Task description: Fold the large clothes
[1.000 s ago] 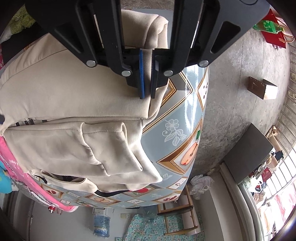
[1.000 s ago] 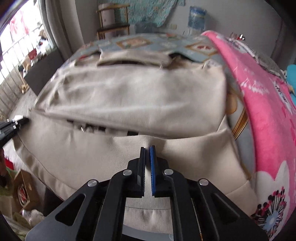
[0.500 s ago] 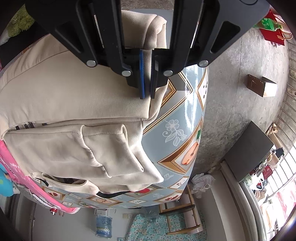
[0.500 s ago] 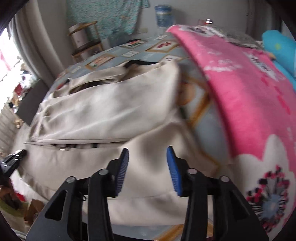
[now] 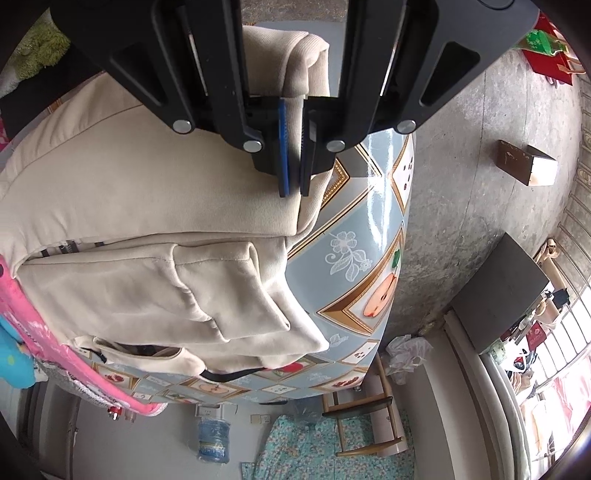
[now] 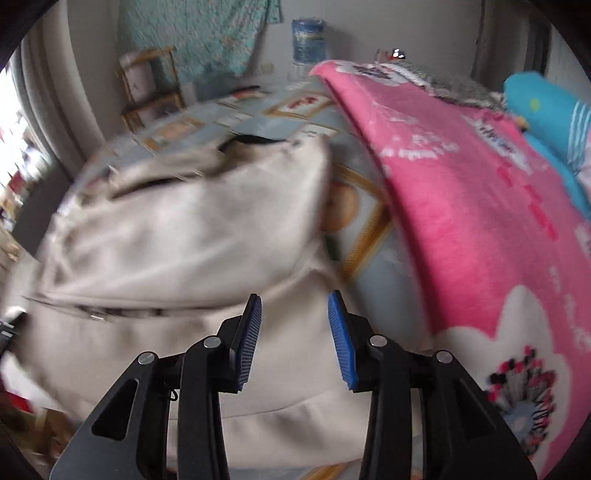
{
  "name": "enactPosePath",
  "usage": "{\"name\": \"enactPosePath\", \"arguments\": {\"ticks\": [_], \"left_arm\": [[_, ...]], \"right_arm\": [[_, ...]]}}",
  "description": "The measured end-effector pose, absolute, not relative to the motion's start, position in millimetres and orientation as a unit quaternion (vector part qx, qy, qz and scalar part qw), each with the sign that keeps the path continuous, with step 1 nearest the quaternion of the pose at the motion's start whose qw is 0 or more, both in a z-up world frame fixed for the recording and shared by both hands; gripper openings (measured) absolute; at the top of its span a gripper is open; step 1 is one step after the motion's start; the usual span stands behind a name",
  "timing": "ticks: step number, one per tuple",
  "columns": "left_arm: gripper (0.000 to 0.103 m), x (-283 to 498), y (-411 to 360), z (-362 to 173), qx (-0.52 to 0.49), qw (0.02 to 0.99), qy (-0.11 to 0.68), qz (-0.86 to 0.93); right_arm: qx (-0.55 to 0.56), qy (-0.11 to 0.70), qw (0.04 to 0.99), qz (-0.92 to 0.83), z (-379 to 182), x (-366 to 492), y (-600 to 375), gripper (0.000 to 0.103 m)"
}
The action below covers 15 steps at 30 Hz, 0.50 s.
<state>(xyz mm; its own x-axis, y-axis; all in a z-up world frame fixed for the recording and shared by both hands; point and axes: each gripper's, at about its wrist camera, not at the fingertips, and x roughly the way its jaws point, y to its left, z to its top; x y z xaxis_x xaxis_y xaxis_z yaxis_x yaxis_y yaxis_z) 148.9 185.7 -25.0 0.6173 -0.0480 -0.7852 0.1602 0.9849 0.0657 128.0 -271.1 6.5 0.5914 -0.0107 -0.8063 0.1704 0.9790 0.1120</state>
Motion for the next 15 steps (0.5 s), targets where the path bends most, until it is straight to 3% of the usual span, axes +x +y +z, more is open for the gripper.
{"name": "enactPosePath", "arguments": {"ticks": [3,7,12,15], "left_arm": [[0.005,145.2,191.3,-17.2,0.046,0.901,0.425,-0.076],[0.005,142.0,201.1,-6.7,-0.009,0.901,0.417,-0.118],[0.006,150.3,204.1,-11.4,-0.053,0.88,0.444,-0.162],[0.012,159.8,209.9,-23.8,-0.076,0.863,0.475,-0.157]], "right_arm": [[0.188,0.461,0.864,0.081,6.1,134.7,-244.0,0.041],[0.219,0.499,0.805,0.235,-12.1,153.9,-168.9,0.043],[0.182,0.547,0.759,0.302,-42.9,168.1,-98.4,0.043],[0.151,0.547,0.766,0.301,-48.7,167.2,-81.9,0.043]]}}
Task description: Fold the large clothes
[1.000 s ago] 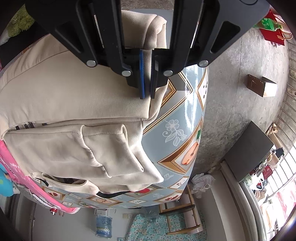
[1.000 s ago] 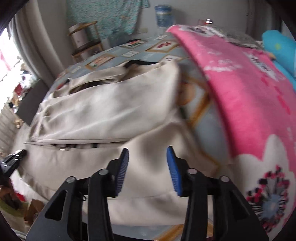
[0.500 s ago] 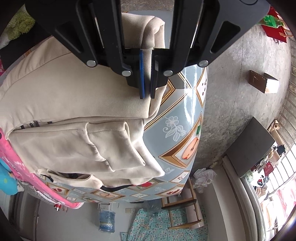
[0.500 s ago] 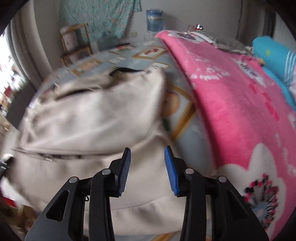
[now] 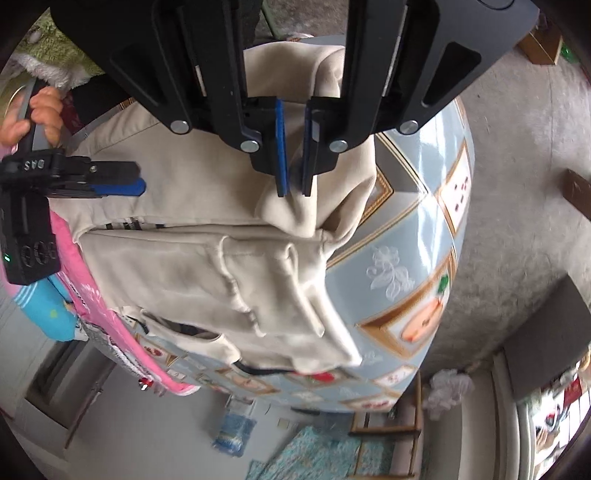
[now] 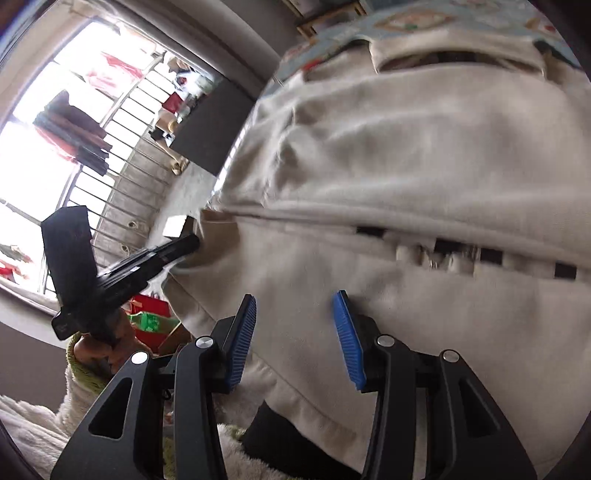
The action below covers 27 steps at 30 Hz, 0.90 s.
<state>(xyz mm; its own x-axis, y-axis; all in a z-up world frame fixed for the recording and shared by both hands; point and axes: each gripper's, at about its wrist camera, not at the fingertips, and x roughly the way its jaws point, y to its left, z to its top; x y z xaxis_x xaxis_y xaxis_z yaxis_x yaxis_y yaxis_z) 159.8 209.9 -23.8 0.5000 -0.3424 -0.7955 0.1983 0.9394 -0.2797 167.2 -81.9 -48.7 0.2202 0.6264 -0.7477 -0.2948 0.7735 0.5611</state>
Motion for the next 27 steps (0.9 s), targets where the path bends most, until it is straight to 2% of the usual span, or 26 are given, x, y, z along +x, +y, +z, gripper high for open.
{"name": "enactPosePath", "arguments": {"ticks": [1,4,17,19,22,26,27], "left_arm": [[0.016,162.9,213.4,-27.0,-0.09,0.858,0.481,-0.156],[0.018,166.8,219.7,-32.0,-0.116,0.85,0.49,-0.156],[0.027,180.4,212.6,-36.1,-0.071,0.842,0.516,-0.139],[0.034,179.5,211.3,-34.9,-0.072,0.841,0.517,-0.139],[0.04,174.5,206.7,-32.9,-0.06,0.842,0.518,-0.138],[0.04,170.2,203.2,-35.4,-0.042,0.846,0.516,-0.129],[0.037,170.1,202.7,-35.3,-0.04,0.846,0.516,-0.124]], "right_arm": [[0.143,0.549,0.767,0.299,-47.3,167.5,-79.9,0.043],[0.148,0.547,0.769,0.297,-47.1,164.4,-78.8,0.043],[0.137,0.547,0.77,0.299,-45.4,168.9,-87.2,0.044],[0.132,0.547,0.772,0.297,-44.7,168.8,-86.0,0.044],[0.128,0.548,0.773,0.295,-44.2,167.8,-85.1,0.044],[0.136,0.551,0.767,0.3,-43.8,170.5,-81.1,0.054],[0.139,0.553,0.764,0.301,-42.6,170.6,-80.8,0.055]]}}
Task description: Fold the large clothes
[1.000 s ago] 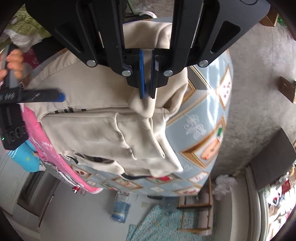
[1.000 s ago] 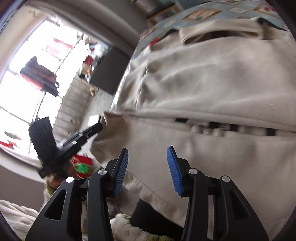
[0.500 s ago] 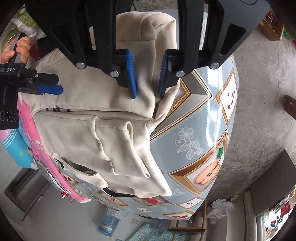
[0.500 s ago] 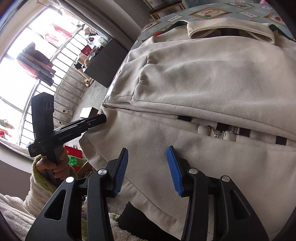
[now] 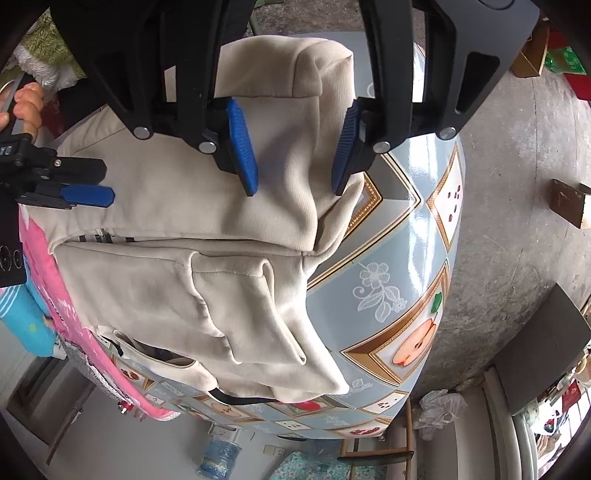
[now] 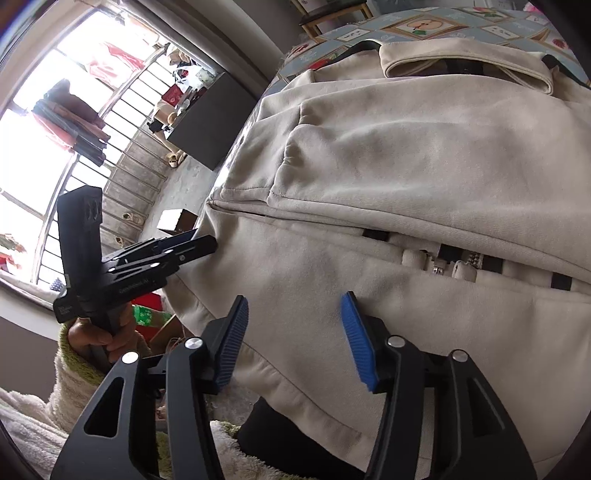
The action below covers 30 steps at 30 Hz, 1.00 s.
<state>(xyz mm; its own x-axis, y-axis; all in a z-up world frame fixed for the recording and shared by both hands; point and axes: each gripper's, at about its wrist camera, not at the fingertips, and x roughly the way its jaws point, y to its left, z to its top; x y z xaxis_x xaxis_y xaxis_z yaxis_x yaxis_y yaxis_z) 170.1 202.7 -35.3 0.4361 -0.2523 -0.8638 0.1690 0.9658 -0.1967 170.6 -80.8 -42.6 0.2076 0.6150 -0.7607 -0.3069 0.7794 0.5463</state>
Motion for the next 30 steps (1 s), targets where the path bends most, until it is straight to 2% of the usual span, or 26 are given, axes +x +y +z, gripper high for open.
{"name": "enactPosePath", "arguments": {"ticks": [4,6,13,18,23,28,30], "left_arm": [[0.009,168.8,202.6,-32.4,-0.037,0.856,0.504,-0.111],[0.006,164.6,199.2,-27.7,-0.025,0.865,0.489,-0.108],[0.005,117.0,158.5,5.0,0.131,0.907,0.378,-0.13],[0.005,93.1,132.5,9.8,0.207,0.899,0.354,-0.154],[0.005,81.3,121.5,5.8,0.232,0.888,0.355,-0.174],[0.005,80.0,123.1,5.0,0.223,0.886,0.363,-0.183],[0.005,80.5,124.2,5.7,0.216,0.887,0.365,-0.185]], "right_arm": [[0.151,0.552,0.757,0.314,-37.8,169.8,-80.3,0.058],[0.165,0.554,0.75,0.321,-37.1,170.2,-81.3,0.058],[0.255,0.56,0.7,0.362,-34.2,182.0,-82.9,0.058],[0.367,0.573,0.611,0.404,-42.0,204.5,-69.7,0.058],[0.415,0.597,0.553,0.406,-56.6,220.6,-46.5,0.058],[0.372,0.627,0.564,0.388,-67.5,222.8,-17.8,0.058],[0.359,0.633,0.571,0.38,-73.2,221.9,-10.3,0.046]]}}
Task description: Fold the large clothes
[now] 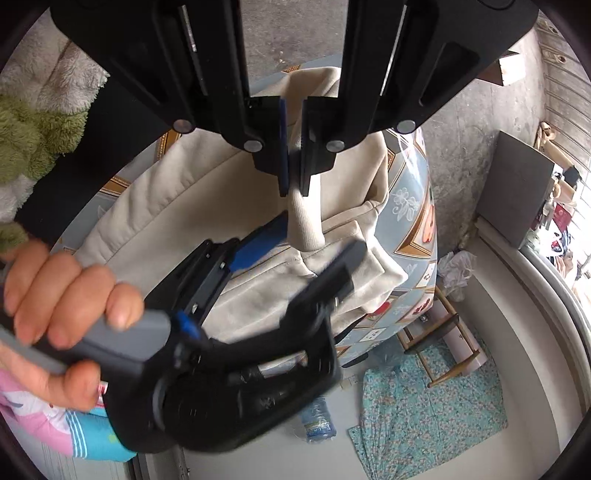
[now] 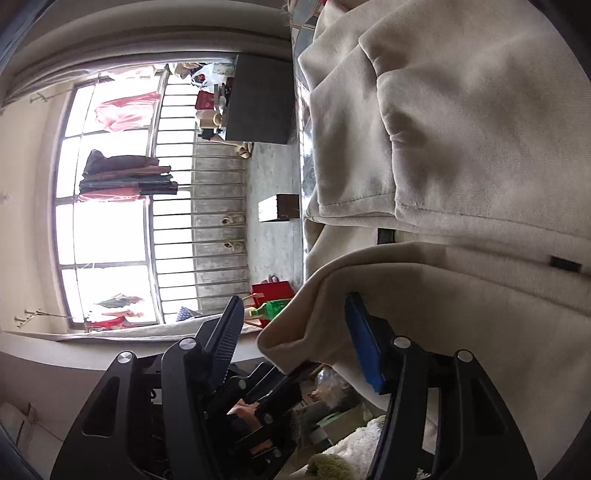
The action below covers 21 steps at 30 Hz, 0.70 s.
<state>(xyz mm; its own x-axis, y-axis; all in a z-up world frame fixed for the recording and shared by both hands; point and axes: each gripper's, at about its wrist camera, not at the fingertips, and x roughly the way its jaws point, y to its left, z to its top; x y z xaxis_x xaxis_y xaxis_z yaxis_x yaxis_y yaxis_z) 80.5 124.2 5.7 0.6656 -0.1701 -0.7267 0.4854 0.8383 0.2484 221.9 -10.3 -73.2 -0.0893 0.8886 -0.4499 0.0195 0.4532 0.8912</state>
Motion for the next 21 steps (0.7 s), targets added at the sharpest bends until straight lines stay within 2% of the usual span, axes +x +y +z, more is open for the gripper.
{"name": "enactPosePath", "arguments": {"ticks": [2,5,8,10,14,18,21], "left_arm": [[0.005,80.7,125.9,5.4,0.207,0.886,0.37,-0.188],[0.007,82.2,129.0,4.3,0.196,0.886,0.377,-0.185],[0.012,87.5,132.2,6.2,0.171,0.886,0.386,-0.191],[0.029,92.0,135.1,6.5,0.157,0.887,0.391,-0.188],[0.043,103.8,137.8,0.1,0.134,0.882,0.409,-0.194],[0.042,120.3,134.7,-16.4,0.134,0.874,0.432,-0.179],[0.025,128.7,136.1,-18.8,0.109,0.874,0.436,-0.186]], "right_arm": [[0.358,0.632,0.574,0.378,-75.7,222.1,-7.1,0.028],[0.348,0.624,0.588,0.38,-72.4,223.2,-7.1,0.014],[0.344,0.62,0.593,0.382,-71.7,222.4,-10.0,0.012],[0.345,0.619,0.592,0.383,-70.3,223.3,-14.6,0.012],[0.338,0.614,0.598,0.389,-64.2,220.7,-14.5,0.012],[0.322,0.608,0.605,0.4,-54.8,217.8,-12.0,0.012],[0.31,0.603,0.615,0.403,-47.7,214.7,-12.4,0.012]]}}
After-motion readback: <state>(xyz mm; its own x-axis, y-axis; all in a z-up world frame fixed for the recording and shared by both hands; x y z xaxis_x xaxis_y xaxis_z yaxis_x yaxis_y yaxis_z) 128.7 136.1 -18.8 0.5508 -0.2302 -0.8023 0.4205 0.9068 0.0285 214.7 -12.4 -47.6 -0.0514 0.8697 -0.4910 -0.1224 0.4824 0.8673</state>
